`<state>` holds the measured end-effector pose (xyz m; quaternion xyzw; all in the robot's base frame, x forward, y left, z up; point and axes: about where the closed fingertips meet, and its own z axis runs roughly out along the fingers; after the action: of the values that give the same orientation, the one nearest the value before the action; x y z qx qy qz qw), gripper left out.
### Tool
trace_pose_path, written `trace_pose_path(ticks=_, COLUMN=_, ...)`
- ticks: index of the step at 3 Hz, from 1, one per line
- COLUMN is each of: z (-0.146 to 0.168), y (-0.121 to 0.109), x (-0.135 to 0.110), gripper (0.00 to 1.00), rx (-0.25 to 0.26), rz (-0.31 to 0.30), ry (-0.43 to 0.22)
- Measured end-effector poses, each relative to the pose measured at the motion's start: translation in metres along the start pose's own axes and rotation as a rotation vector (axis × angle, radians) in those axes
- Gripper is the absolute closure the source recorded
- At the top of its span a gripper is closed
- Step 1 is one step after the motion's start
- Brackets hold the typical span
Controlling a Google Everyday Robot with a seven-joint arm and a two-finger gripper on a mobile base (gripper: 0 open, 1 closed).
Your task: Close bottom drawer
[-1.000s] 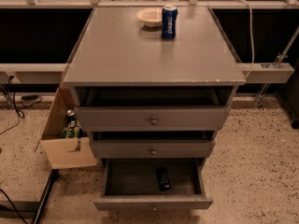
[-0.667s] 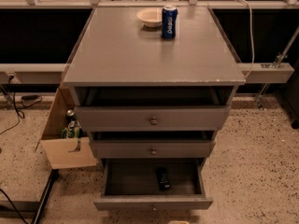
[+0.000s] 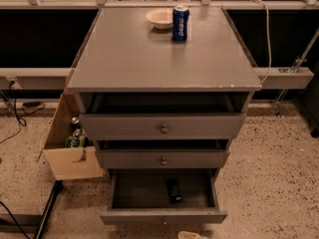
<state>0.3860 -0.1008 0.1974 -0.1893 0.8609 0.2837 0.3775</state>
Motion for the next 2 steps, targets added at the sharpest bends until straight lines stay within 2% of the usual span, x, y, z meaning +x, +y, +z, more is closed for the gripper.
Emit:
trace_pose_path(ticks=1, z=0.005, y=-0.008, x=0.0, gripper=1.0, rx=0.019, rz=0.008, ry=-0.014)
trace_pose_path(ticks=2, z=0.016, y=-0.016, x=-0.003, gripper=1.0, rx=0.022, rz=0.013, ry=-0.055)
